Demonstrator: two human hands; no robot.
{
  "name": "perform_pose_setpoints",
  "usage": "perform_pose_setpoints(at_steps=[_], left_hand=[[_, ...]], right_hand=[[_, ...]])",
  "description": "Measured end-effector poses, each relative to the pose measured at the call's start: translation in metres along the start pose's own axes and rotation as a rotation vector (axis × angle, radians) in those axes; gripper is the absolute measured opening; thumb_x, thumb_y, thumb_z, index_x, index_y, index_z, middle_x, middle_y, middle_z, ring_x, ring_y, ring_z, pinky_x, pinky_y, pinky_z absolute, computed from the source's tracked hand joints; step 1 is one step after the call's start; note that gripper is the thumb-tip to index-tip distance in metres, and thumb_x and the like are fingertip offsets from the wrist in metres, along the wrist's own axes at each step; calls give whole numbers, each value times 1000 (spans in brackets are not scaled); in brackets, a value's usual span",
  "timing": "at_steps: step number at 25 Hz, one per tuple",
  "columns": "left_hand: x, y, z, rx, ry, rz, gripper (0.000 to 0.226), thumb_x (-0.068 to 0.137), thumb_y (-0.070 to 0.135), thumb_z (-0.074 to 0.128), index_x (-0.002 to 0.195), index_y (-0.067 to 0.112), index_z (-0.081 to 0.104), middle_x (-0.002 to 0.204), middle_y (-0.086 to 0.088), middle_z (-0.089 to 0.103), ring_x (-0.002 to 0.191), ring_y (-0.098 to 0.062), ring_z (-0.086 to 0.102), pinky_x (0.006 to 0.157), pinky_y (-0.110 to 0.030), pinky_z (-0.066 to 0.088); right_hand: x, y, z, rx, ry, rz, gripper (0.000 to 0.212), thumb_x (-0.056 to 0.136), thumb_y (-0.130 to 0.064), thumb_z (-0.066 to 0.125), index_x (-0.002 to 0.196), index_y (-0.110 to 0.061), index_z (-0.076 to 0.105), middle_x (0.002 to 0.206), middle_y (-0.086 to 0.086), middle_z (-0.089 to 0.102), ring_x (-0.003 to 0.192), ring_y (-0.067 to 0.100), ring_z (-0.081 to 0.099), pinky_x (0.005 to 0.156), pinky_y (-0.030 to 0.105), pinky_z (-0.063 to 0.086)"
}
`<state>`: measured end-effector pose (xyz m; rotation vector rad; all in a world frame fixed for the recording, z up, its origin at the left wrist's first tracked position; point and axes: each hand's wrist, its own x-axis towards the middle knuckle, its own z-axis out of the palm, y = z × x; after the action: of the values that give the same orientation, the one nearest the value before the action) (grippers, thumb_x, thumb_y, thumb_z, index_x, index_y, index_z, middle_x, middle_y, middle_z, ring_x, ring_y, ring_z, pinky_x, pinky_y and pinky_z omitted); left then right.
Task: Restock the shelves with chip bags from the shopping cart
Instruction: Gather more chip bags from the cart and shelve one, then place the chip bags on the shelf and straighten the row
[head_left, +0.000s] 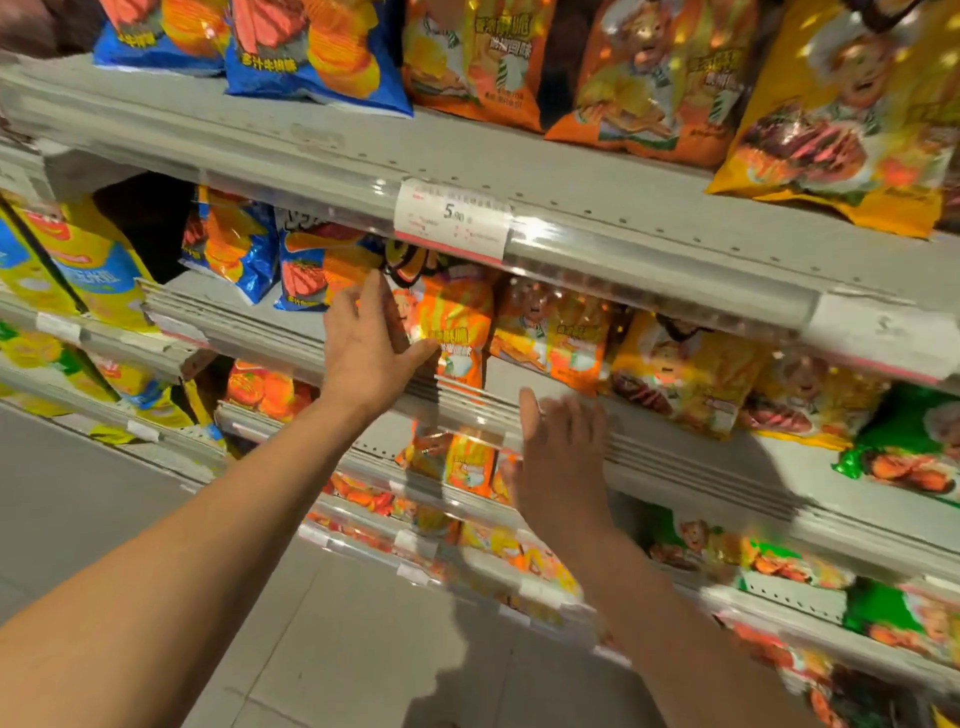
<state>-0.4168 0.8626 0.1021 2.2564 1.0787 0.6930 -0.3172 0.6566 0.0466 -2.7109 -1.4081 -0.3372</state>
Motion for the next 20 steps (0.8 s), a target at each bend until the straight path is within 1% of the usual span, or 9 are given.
perform_pose_setpoints(at_steps=[2, 3, 5, 8, 11, 13, 15, 18, 20], left_hand=[[-32, -2, -1, -10, -36, 90, 93, 86, 34, 79, 158, 8, 25, 152, -22, 33, 141, -39, 29, 116, -43, 27], [-48, -3, -2, -25, -68, 108, 90, 88, 31, 77, 159, 9, 25, 153, -22, 32, 143, -38, 29, 117, -42, 26], [-85, -9, -4, -63, -140, 138, 83, 91, 22, 73, 158, 9, 26, 153, -22, 32, 143, -37, 29, 117, -37, 25], [-139, -16, -2, -93, -201, 155, 74, 90, 10, 69, 155, 5, 33, 149, -23, 35, 141, -36, 34, 117, -32, 24], [-196, -10, 16, -103, -363, 99, 73, 91, 7, 66, 156, 8, 32, 153, -22, 32, 146, -34, 30, 122, -34, 23], [-230, 6, 36, -80, -487, 99, 74, 92, 9, 64, 158, 11, 29, 157, -19, 29, 149, -32, 26, 123, -35, 21], [-260, 33, 64, -54, -598, 152, 74, 94, 14, 63, 159, 15, 28, 157, -16, 30, 149, -31, 26, 120, -32, 21], [-300, 88, 116, -4, -718, 281, 69, 95, 18, 62, 157, 14, 31, 149, -16, 38, 142, -31, 33, 115, -29, 24], [-325, 142, 160, 23, -792, 389, 66, 95, 16, 63, 155, 12, 36, 147, -16, 42, 140, -30, 37, 113, -27, 25]], right_hand=[[2, 4, -9, 38, -72, -10, 75, 87, -42, 60, 151, -14, 35, 140, 10, 46, 135, 35, 36, 117, 53, 23], [-1, 8, -13, 37, -82, -21, 72, 88, -43, 58, 150, -15, 36, 142, 9, 44, 136, 34, 35, 116, 50, 25], [-28, 14, -22, 63, -85, -7, 59, 91, -41, 56, 142, -14, 44, 143, 10, 45, 136, 34, 37, 114, 47, 29], [-120, 22, -11, 295, -113, 115, 52, 90, -27, 65, 137, -8, 54, 139, 17, 52, 132, 40, 45, 112, 49, 33], [-235, 41, 11, 327, -325, 184, 55, 92, -33, 63, 142, -14, 49, 140, 10, 51, 131, 32, 46, 108, 40, 33], [-300, 62, 23, 347, -402, 258, 62, 94, -36, 60, 150, -18, 40, 149, 4, 44, 140, 26, 38, 113, 35, 27], [-352, 91, 28, 402, -413, 358, 68, 96, -39, 59, 155, -21, 31, 157, 2, 37, 147, 22, 31, 119, 32, 22], [-402, 144, 23, 455, -336, 558, 66, 96, -39, 61, 153, -18, 35, 155, 5, 42, 144, 22, 34, 117, 28, 21], [-435, 186, 16, 473, -282, 698, 65, 96, -37, 62, 153, -17, 37, 155, 5, 41, 145, 23, 32, 117, 29, 21]])
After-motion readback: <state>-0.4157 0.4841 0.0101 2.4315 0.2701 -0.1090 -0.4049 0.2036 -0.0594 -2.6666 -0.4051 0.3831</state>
